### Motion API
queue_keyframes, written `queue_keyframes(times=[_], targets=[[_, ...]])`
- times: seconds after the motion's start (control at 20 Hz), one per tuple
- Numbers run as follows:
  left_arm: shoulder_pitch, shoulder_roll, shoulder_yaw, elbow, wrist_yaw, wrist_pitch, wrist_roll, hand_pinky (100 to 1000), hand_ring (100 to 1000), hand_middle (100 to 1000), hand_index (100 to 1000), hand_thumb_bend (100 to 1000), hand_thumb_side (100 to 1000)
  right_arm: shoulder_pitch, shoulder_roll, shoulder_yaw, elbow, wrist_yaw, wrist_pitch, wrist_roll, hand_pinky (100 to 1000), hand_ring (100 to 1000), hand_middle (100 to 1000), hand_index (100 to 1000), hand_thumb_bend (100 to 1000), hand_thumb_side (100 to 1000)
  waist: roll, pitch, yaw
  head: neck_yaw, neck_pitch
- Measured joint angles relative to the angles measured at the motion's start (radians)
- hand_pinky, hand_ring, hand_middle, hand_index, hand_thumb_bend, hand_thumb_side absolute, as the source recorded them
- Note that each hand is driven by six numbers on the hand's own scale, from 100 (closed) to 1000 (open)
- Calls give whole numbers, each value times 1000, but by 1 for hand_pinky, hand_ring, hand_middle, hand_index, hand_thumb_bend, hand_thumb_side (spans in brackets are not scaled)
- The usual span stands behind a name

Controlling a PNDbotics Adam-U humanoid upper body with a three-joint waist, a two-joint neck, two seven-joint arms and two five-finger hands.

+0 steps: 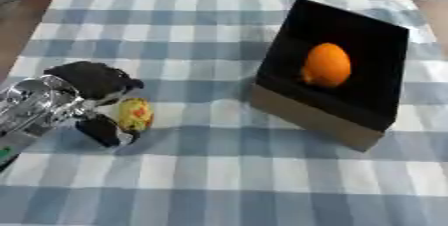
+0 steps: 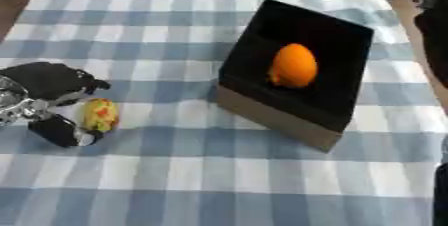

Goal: Pick up objects on the table and place them in the box.

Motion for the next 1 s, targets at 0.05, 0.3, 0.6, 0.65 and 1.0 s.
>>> queue_keyframes(times=[0.05, 0.3, 0.6, 0.65, 1.0], targets=[[0, 0, 0, 0, -4, 0, 0, 610, 770, 720, 919, 351, 571, 0, 0, 0, 0, 0, 0, 0, 1000, 891, 736, 888, 100, 775, 0, 1, 0, 0, 0], [0, -1, 0, 0, -10, 11, 10, 472, 652, 573, 774, 172, 510, 0, -1, 0, 1, 0, 0, 0, 1000, 892, 736, 891, 100, 776, 0, 3, -2, 0, 0], [0, -8, -1, 0, -2, 55, 56, 413, 598, 524, 720, 100, 433, -1, -1, 0, 2, 0, -1, 0, 1000, 892, 736, 892, 100, 779, 0, 4, -6, 0, -7], [-2, -9, -1, 0, 0, 61, 65, 411, 595, 524, 720, 100, 432, -1, -2, 0, 3, 0, -1, 0, 1000, 892, 736, 892, 100, 780, 0, 4, -6, 0, -7], [-16, -9, 0, 0, 27, 75, 101, 382, 559, 517, 712, 100, 191, 0, -8, 0, 6, 0, -1, 0, 1000, 892, 736, 892, 100, 779, 1, 4, -1, -1, -7]])
